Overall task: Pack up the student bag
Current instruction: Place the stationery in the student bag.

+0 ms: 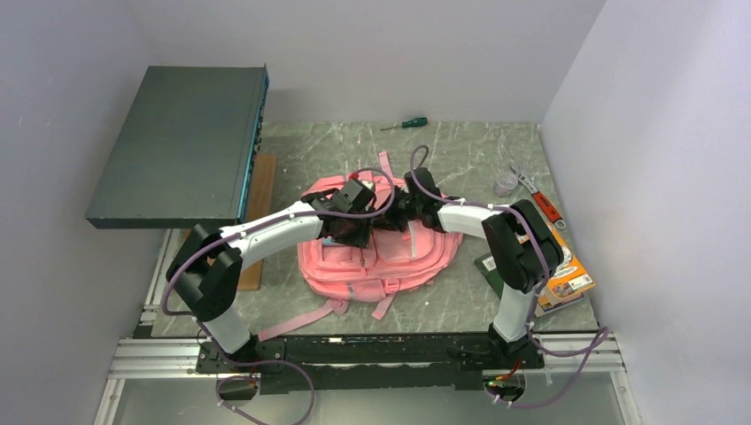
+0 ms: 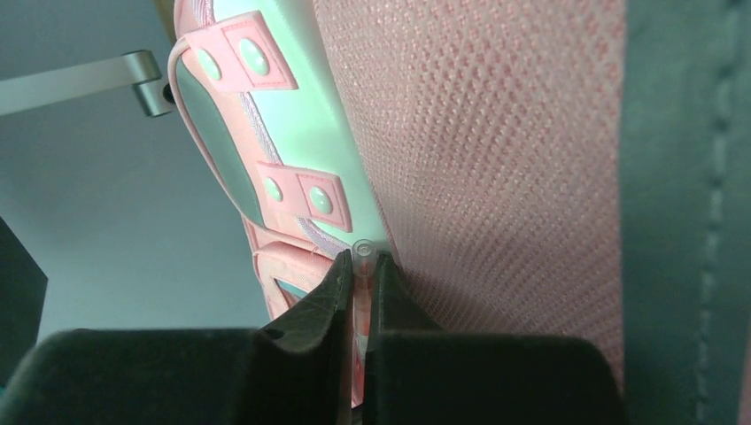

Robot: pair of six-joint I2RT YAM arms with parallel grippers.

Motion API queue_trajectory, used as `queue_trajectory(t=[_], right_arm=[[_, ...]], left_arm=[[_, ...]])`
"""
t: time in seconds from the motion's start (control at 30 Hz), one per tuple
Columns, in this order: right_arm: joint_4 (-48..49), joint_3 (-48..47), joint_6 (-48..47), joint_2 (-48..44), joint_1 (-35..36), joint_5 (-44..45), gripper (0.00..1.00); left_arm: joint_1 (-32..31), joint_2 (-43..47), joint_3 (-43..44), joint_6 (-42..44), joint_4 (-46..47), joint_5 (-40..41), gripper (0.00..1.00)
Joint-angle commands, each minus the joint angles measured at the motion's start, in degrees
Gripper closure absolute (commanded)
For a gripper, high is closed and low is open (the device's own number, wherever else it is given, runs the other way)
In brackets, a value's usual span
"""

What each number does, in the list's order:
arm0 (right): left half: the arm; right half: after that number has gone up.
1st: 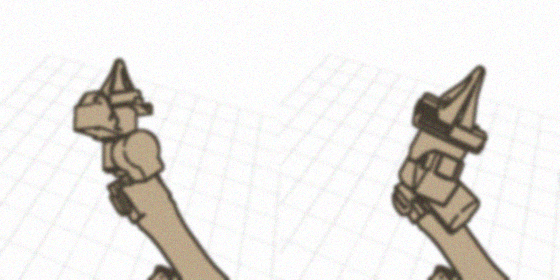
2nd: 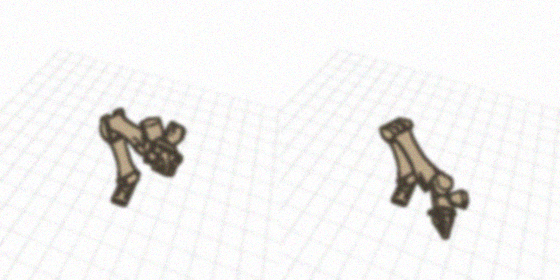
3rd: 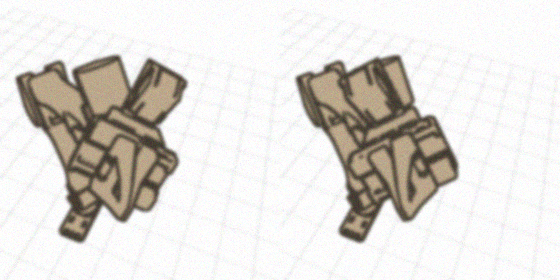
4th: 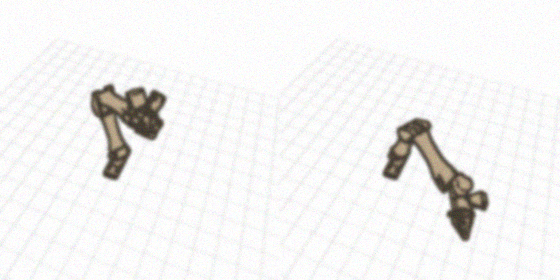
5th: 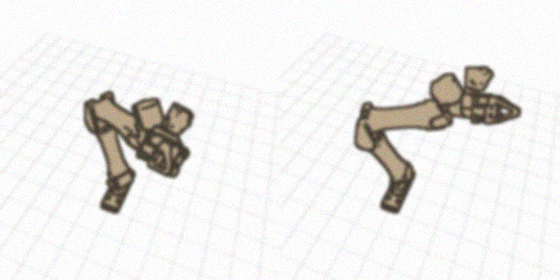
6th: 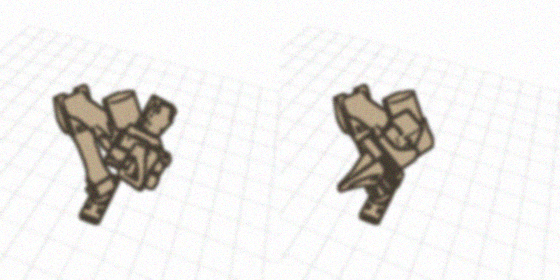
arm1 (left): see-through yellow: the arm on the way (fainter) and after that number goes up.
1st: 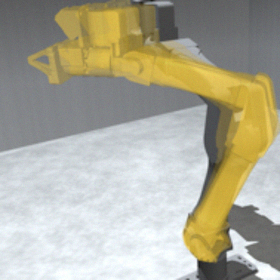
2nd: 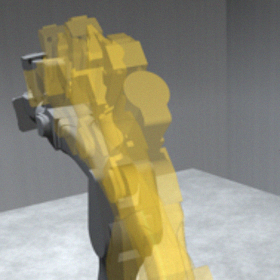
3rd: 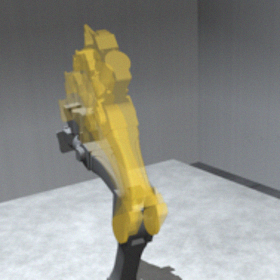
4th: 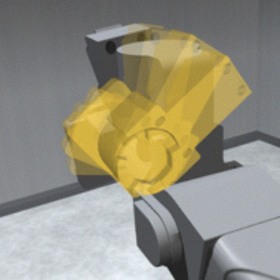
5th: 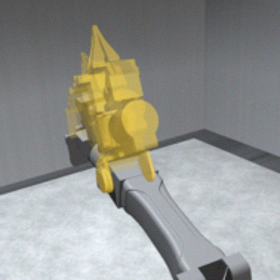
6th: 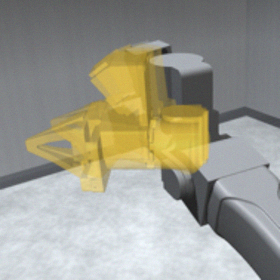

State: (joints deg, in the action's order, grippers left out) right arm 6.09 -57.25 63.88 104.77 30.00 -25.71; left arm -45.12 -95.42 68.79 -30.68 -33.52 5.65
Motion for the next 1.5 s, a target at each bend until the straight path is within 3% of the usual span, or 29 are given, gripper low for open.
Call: queue_trajectory(t=[0.0,0.13,0.3,0.43,0.47,0.53,0.57,0.93,1.07,1.17,1.3,1.37,1.47], right_arm=[[1.7,2.0,2.5,-2.6,0.2,0.1,1.00],[4.2,5.8,6.7,-6.0,0.2,-0.1,1.00],[6.9,10.0,11.6,-9.3,0.6,1.3,1.00],[8.6,11.1,13.4,-9.4,0.7,0.3,1.00],[9.1,11.4,13.9,-9.4,0.8,0.0,1.00],[9.5,12.0,14.3,-9.8,1.1,0.1,1.00],[8.9,12.3,14.3,-10.4,1.2,0.4,1.00],[7.4,16.4,14.1,-15.6,1.9,4.5,1.00],[7.7,17.2,14.0,-16.7,0.4,4.4,1.00],[6.7,17.6,14.4,-17.8,0.6,5.2,1.00],[7.6,18.8,17.1,-18.5,3.2,5.8,1.00],[8.6,19.0,18.9,-18.0,5.3,6.1,1.00],[12.5,19.4,21.8,-16.0,8.2,5.4,1.00]], left_arm=[[-0.5,2.1,0.1,0.7,-0.6,-0.8,0.47],[-0.5,2.2,-0.1,1.2,-1.3,-1.0,0.51],[-0.6,0.8,0.2,1.7,-2.0,-0.8,0.67],[-0.5,1.0,0.4,2.2,-2.8,0.4,0.74],[-0.6,0.9,0.6,2.3,-3.2,0.9,0.77],[-0.6,1.6,0.9,2.2,-3.5,1.9,0.96],[-0.6,2.2,0.9,2.1,-3.3,2.4,1.00],[-0.7,14.3,-7.6,0.7,8.5,4.6,1.00],[-0.8,14.1,-7.4,0.9,7.0,5.0,1.00],[-0.8,12.0,-6.1,2.0,5.9,0.9,1.00],[-2.4,9.8,-5.1,0.7,4.6,-1.1,0.62],[-3.3,9.6,-5.3,0.4,4.4,0.4,0.53],[-3.5,10.2,-6.1,-0.4,3.8,2.7,0.51]])
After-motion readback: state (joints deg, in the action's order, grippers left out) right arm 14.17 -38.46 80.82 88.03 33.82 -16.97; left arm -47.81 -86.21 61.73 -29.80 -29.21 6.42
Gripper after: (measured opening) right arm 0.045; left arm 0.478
